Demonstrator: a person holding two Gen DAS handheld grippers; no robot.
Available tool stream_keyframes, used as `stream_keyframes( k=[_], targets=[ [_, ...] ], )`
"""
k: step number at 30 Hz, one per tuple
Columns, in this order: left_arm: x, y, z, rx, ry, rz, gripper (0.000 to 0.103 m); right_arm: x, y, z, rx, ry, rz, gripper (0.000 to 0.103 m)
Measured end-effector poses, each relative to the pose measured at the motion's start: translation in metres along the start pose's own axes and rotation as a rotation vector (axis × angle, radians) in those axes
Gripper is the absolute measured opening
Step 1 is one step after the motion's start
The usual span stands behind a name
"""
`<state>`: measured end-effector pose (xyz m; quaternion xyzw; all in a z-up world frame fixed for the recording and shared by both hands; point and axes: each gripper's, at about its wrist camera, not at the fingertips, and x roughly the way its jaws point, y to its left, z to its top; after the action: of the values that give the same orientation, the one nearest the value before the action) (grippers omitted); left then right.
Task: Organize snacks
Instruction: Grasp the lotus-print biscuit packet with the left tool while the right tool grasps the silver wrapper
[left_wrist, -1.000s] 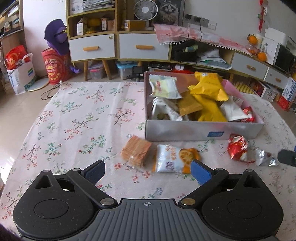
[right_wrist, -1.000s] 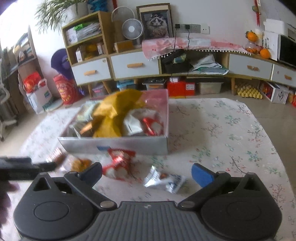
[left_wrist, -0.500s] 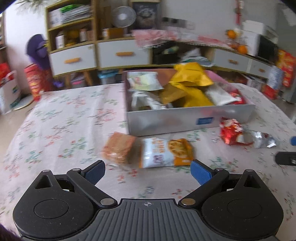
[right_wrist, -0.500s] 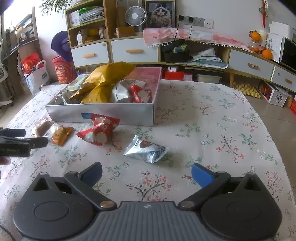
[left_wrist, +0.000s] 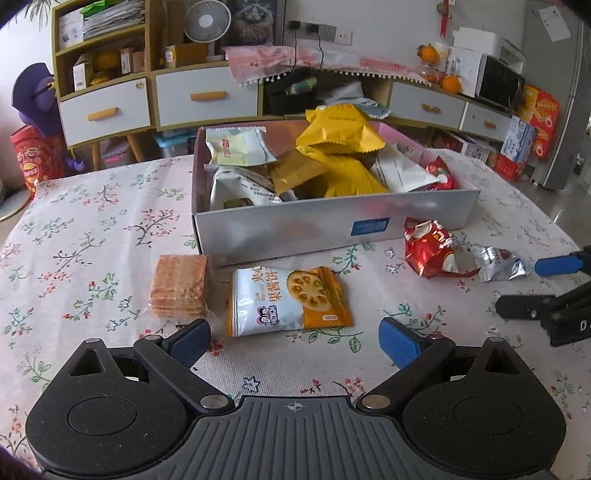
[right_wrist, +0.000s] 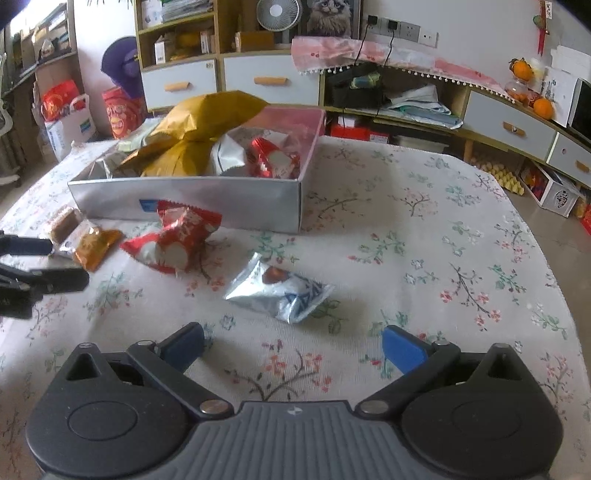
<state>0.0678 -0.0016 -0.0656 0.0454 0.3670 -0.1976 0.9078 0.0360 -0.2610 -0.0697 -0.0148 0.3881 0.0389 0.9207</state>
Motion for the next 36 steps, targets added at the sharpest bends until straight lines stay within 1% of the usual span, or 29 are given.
stream_keyframes(
  k=[5, 12, 15, 17, 20, 22, 25, 29, 31, 33, 34, 36],
  targets=[
    [0.006, -0.005, 0.001, 0.039, -0.011, 0.026, 0.098, 0.004, 0.000, 0.004, -0.007, -0.015, 0.006, 0.090],
    [0.010, -0.010, 0.006, 0.026, -0.018, 0.032, 0.097, 0.010, -0.002, 0.009, 0.004, -0.023, 0.007, 0.090],
    [0.010, -0.013, 0.007, 0.023, -0.028, 0.034, 0.092, 0.011, -0.002, 0.010, 0.004, -0.026, 0.006, 0.090],
    [0.010, -0.017, 0.008, 0.031, -0.034, 0.032, 0.085, 0.011, -0.002, 0.010, 0.003, -0.029, 0.004, 0.090],
    [0.010, -0.019, 0.009, 0.039, -0.041, 0.030, 0.077, 0.011, -0.002, 0.011, -0.002, -0.032, 0.000, 0.087],
    [0.010, -0.019, 0.009, 0.032, -0.043, 0.035, 0.074, 0.011, -0.001, 0.012, -0.005, -0.032, -0.001, 0.086],
    [0.010, -0.020, 0.010, 0.032, -0.045, 0.038, 0.068, 0.010, -0.001, 0.012, -0.008, -0.038, 0.005, 0.079],
    [0.009, -0.019, 0.010, 0.034, -0.044, 0.040, 0.061, 0.008, -0.001, 0.013, -0.012, -0.047, 0.008, 0.068],
    [0.008, -0.019, 0.011, 0.032, -0.043, 0.041, 0.059, 0.006, -0.001, 0.013, -0.011, -0.051, 0.013, 0.062],
    [0.008, -0.019, 0.010, 0.032, -0.043, 0.041, 0.059, 0.004, 0.000, 0.013, -0.014, -0.054, 0.017, 0.052],
    [0.008, -0.019, 0.010, 0.032, -0.044, 0.042, 0.059, 0.004, 0.001, 0.014, -0.015, -0.055, 0.020, 0.051],
    [0.008, -0.018, 0.010, 0.036, -0.045, 0.042, 0.059, 0.003, 0.002, 0.014, -0.017, -0.057, 0.026, 0.046]
  ],
)
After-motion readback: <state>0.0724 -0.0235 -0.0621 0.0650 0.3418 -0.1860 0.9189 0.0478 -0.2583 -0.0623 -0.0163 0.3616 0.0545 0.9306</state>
